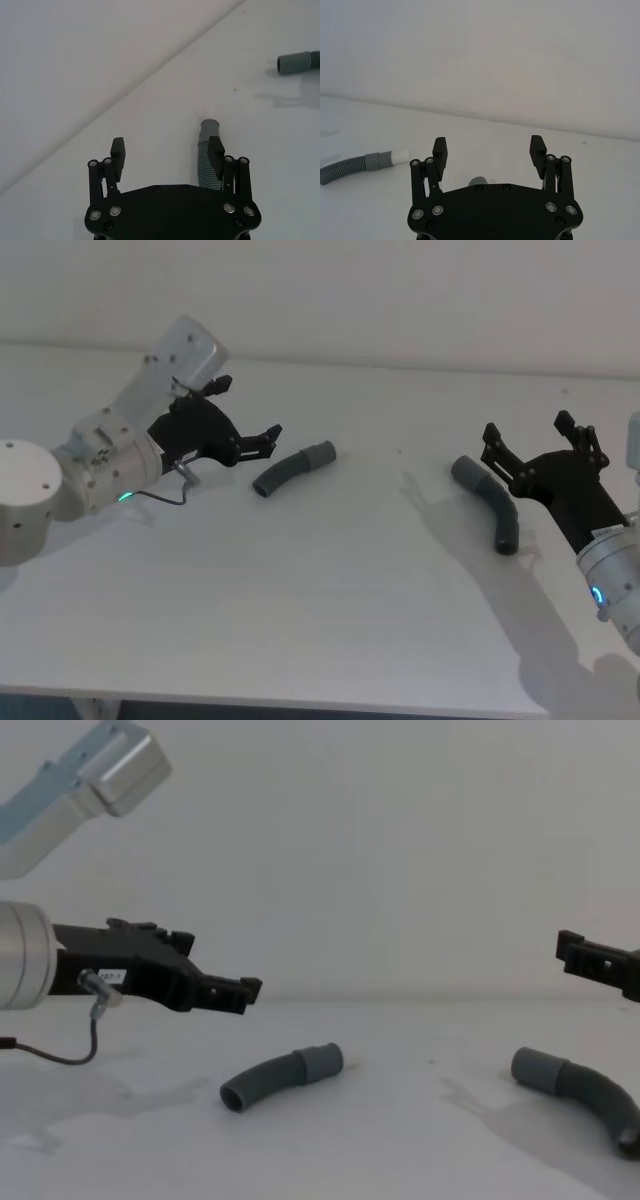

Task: Use both hands to pick up one end of the pipe from the table, align the ends, and insert them.

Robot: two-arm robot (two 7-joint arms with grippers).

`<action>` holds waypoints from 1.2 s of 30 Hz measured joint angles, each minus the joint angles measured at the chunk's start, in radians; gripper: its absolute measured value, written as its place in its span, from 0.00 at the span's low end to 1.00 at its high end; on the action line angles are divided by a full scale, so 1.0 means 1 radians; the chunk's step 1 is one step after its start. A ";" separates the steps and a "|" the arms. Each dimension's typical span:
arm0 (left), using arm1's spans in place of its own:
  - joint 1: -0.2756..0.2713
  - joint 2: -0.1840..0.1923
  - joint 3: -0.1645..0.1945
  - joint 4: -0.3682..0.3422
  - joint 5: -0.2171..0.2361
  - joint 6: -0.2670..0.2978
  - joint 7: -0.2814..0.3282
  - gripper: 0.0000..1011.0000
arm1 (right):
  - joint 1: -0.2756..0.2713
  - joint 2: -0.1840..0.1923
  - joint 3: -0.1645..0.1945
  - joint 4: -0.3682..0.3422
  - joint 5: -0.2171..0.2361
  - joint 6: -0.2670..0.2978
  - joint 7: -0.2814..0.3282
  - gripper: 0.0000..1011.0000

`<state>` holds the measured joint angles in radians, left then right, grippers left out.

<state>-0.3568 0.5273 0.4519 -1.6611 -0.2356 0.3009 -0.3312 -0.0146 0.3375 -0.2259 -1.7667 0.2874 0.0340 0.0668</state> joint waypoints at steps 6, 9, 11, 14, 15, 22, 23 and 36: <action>-0.039 -0.016 0.020 0.023 0.002 0.065 -0.023 0.99 | 0.000 0.000 0.000 0.000 0.000 0.000 0.000 0.99; -0.056 -0.025 0.031 0.035 0.006 0.089 -0.032 0.99 | 0.000 0.000 0.000 0.000 0.000 0.000 0.000 0.99; -0.064 -0.029 0.036 0.042 0.009 0.100 -0.037 0.99 | 0.000 0.000 0.000 0.000 0.000 0.000 0.000 0.99; -0.084 -0.043 0.049 0.062 0.017 0.122 -0.047 0.99 | 0.000 0.000 0.000 0.000 0.000 0.000 0.000 0.99; -0.088 -0.045 0.052 0.066 0.019 0.126 -0.049 0.99 | 0.000 0.000 0.000 0.000 0.000 0.000 0.000 0.99; -0.115 -0.067 0.071 0.100 0.032 0.146 -0.063 0.99 | 0.000 0.000 0.000 0.000 0.000 0.000 0.000 0.99; -0.118 -0.070 0.074 0.105 0.033 0.148 -0.065 0.99 | 0.000 0.000 0.000 0.000 0.000 0.000 0.000 0.99; -0.147 -0.104 0.101 0.160 0.058 0.154 -0.079 0.99 | 0.000 0.000 0.000 0.000 0.000 0.000 0.000 0.99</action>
<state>-0.5040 0.4233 0.5528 -1.5009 -0.1780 0.4552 -0.4106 -0.0146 0.3375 -0.2258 -1.7667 0.2874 0.0341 0.0668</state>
